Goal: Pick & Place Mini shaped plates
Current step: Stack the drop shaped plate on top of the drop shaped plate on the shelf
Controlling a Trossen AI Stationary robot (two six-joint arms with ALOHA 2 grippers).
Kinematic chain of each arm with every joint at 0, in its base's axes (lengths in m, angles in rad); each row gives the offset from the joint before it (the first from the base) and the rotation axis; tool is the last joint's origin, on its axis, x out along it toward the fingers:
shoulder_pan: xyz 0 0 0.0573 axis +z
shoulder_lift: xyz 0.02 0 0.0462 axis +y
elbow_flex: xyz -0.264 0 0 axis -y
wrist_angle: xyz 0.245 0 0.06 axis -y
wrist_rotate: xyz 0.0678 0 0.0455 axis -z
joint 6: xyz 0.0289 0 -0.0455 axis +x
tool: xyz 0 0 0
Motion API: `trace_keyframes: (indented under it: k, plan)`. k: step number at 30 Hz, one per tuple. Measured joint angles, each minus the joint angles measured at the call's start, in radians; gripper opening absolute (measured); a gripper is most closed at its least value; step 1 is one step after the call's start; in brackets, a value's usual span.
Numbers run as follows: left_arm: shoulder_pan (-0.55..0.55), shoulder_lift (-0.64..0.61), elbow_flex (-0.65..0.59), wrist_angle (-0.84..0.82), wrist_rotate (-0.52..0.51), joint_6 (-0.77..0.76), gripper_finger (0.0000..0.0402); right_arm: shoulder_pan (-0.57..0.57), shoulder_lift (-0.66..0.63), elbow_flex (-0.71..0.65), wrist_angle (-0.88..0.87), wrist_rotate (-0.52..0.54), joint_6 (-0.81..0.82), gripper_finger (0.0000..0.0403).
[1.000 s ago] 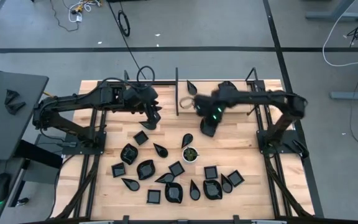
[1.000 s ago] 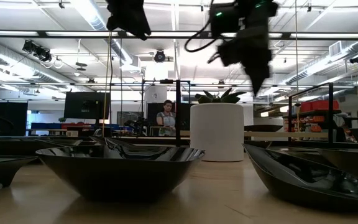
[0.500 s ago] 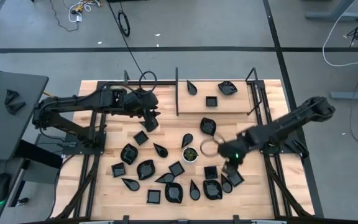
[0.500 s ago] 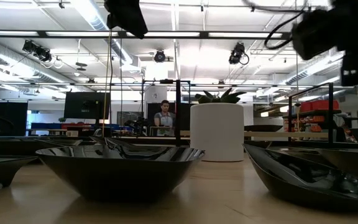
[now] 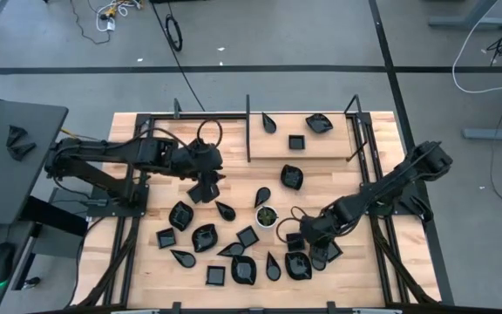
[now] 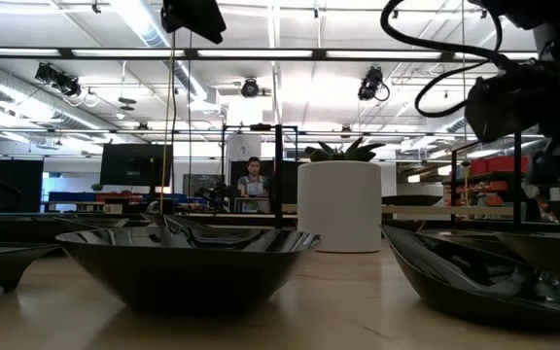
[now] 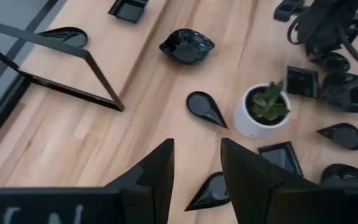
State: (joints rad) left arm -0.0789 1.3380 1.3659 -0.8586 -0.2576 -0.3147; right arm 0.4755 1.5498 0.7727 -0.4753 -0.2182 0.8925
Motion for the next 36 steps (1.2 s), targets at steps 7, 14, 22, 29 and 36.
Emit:
trace_keyframes:
  k: [7,14,22,29,36]
  plan:
    - [-0.035,0.0,0.0,0.0,-0.032,-0.037,0.0135,0.0,0.023,0.0,0.067,0.001,-0.068,0.0073]
    - [-0.049,0.0,0.0,0.0,-0.037,-0.042,0.0135,0.0,0.035,0.0,0.067,-0.001,-0.087,0.0007]
    - [-0.049,0.0,0.0,0.001,-0.037,-0.041,0.0135,-0.019,-0.008,0.001,0.059,-0.023,0.04,0.0004]
    - [-0.049,0.0,0.0,0.001,-0.071,-0.026,0.0135,-0.148,-0.183,0.007,0.048,-0.014,0.103,0.0002]
    - [-0.037,0.0,0.0,0.028,-0.083,-0.003,0.0135,-0.414,-0.282,0.21,-0.111,0.065,-0.053,0.0001]
